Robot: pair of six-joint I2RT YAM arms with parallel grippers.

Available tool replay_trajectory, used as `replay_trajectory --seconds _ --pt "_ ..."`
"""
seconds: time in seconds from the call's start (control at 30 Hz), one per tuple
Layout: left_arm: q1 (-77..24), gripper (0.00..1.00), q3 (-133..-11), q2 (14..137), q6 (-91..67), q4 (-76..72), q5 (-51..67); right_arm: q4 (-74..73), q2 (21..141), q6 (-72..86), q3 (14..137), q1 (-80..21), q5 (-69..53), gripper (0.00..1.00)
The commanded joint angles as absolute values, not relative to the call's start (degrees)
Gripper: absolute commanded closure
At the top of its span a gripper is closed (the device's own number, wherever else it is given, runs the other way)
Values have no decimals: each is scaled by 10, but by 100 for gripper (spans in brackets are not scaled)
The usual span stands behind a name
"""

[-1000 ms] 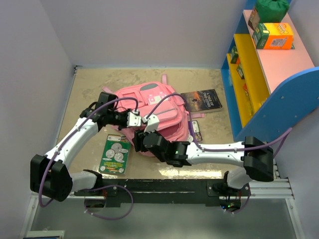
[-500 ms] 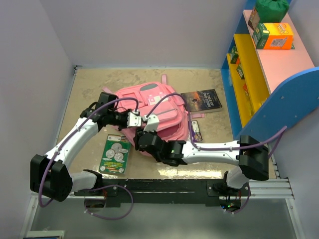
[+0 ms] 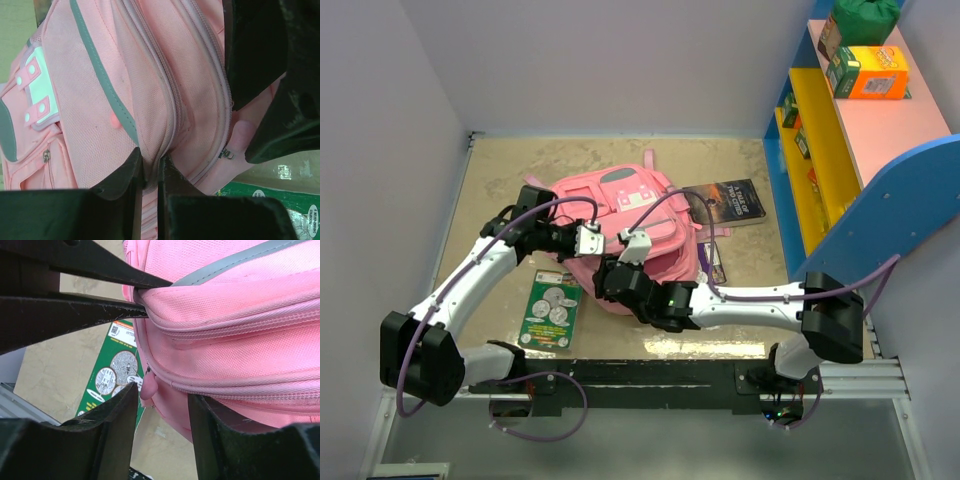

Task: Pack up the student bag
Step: Zip the student bag at the center of the board.

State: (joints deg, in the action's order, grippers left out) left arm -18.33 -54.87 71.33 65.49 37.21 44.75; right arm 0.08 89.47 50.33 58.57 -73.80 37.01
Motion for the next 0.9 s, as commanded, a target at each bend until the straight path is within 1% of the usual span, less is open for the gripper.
replay_trajectory --seconds 0.0,0.23,0.47,0.57,0.6,0.67,0.7,0.77,0.8,0.87 --pt "-188 100 -556 688 640 356 494 26 866 544 589 -731 406 54" --pt "-188 100 -553 687 640 356 498 68 843 551 577 -720 390 55" --pt "-188 100 -552 686 638 360 503 53 877 567 597 -708 358 56" --pt "-189 100 -549 686 642 363 502 61 877 570 594 -705 351 62" --pt "-189 100 -548 686 643 363 501 62 876 571 595 -705 349 68" --pt "-189 100 -547 686 643 362 501 60 875 577 595 -705 348 74" --pt "-189 100 -546 686 644 362 501 57 875 579 594 -705 345 79" --pt "-189 100 -544 686 642 360 500 59 873 584 591 -705 339 84" --pt "-189 100 -544 686 640 359 499 59 870 585 585 -705 333 89" --pt "-190 100 -544 686 639 357 497 62 860 580 577 -705 329 94"
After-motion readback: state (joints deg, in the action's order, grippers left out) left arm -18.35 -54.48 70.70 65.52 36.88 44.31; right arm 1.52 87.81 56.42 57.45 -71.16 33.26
